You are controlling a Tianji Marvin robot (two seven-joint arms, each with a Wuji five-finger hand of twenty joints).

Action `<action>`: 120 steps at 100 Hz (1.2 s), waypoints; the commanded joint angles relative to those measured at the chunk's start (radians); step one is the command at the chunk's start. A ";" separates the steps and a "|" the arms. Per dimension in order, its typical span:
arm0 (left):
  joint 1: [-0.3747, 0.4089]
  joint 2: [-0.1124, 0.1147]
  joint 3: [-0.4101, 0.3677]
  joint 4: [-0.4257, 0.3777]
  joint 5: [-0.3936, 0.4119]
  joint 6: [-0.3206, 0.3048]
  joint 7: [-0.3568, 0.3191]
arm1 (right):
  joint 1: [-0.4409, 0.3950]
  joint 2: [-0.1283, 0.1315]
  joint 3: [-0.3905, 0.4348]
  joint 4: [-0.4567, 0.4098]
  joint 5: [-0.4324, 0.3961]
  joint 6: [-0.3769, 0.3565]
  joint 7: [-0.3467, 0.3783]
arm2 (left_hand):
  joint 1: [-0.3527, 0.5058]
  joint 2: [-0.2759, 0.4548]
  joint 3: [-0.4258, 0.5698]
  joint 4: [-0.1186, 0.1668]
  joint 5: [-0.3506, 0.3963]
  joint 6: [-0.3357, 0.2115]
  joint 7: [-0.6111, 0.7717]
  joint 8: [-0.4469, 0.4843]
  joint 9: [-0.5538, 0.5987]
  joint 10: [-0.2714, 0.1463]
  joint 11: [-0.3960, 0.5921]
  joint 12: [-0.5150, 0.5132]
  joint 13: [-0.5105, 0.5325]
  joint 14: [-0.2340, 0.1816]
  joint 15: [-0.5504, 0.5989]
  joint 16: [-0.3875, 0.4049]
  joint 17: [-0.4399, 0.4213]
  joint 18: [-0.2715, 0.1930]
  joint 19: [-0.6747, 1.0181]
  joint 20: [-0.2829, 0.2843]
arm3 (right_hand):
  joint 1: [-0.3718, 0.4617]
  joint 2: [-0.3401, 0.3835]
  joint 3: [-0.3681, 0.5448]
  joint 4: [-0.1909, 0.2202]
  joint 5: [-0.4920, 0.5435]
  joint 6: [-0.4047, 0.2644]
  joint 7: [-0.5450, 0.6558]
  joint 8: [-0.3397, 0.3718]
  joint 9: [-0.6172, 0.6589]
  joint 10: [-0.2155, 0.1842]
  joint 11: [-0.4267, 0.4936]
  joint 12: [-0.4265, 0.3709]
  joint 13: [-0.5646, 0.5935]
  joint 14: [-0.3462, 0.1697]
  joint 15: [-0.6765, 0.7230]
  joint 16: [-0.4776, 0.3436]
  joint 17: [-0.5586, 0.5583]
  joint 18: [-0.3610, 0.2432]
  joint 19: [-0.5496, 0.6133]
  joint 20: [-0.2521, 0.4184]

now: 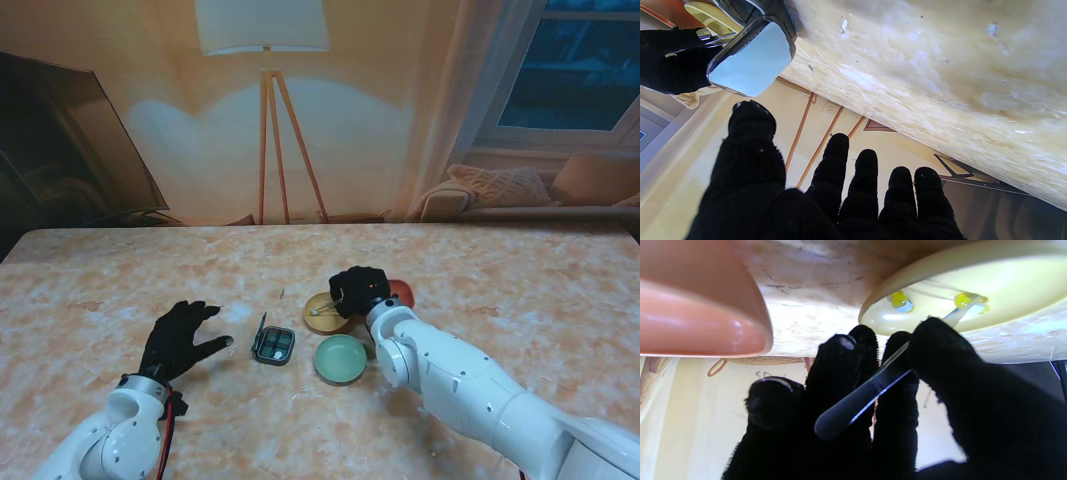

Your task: Refill the pill box with tweezers

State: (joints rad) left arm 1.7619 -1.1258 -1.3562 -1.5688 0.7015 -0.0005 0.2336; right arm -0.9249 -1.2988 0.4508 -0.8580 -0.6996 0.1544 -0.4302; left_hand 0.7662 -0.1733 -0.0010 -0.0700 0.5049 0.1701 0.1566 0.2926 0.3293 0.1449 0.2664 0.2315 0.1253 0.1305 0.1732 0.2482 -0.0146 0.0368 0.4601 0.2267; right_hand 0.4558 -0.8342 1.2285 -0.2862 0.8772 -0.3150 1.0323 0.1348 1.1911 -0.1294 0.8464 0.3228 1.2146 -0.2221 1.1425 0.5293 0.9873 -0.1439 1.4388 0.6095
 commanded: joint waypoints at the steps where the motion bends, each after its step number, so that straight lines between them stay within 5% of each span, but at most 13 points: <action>1: 0.006 -0.003 0.001 -0.004 -0.002 0.004 -0.014 | -0.017 0.006 0.005 -0.017 -0.008 -0.002 0.013 | 0.009 0.026 -0.017 0.022 0.018 0.009 -0.014 -0.018 0.013 -0.013 0.008 0.011 0.001 -0.023 0.014 0.005 -0.010 -0.038 0.001 0.021 | 0.031 -0.002 0.099 0.040 0.099 -0.111 0.125 0.037 0.060 0.077 0.029 -0.020 0.034 -0.076 0.032 0.027 0.029 -0.054 0.043 0.023; 68: 0.008 -0.003 0.000 -0.004 0.001 0.002 -0.010 | -0.141 0.104 0.142 -0.281 -0.137 -0.013 0.071 | 0.007 0.028 -0.017 0.022 0.015 0.008 -0.016 -0.019 0.010 -0.013 0.005 0.010 -0.002 -0.023 0.011 0.004 -0.011 -0.038 -0.005 0.017 | 0.042 0.020 0.079 0.032 0.094 -0.097 0.117 0.032 0.063 0.093 0.031 -0.018 0.052 -0.081 0.033 0.023 0.054 -0.060 0.056 0.020; 120: 0.010 -0.002 -0.001 -0.005 0.003 0.002 -0.011 | -0.176 0.081 0.104 -0.322 -0.110 -0.036 0.047 | 0.007 0.028 -0.018 0.022 0.014 0.005 -0.016 -0.019 0.009 -0.012 0.003 0.009 -0.003 -0.022 0.009 0.004 -0.011 -0.035 -0.008 0.016 | 0.052 0.053 0.043 0.030 0.078 -0.100 0.107 0.030 0.052 0.092 0.021 -0.018 0.044 -0.083 0.024 0.017 0.049 -0.064 0.047 0.012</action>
State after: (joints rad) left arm 1.7653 -1.1258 -1.3565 -1.5695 0.7038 -0.0002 0.2366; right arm -1.0880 -1.1980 0.5658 -1.1803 -0.8125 0.1223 -0.3890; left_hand 0.7662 -0.1733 -0.0010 -0.0700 0.5049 0.1736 0.1566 0.2908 0.3293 0.1449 0.2673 0.2315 0.1253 0.1302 0.1732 0.2482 -0.0146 0.0368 0.4601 0.2267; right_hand 0.4545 -0.8435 1.2349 -0.2862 0.8851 -0.3148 1.0323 0.1348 1.2098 -0.1319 0.8471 0.3227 1.2383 -0.2222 1.1450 0.5297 1.0121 -0.1432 1.4566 0.6110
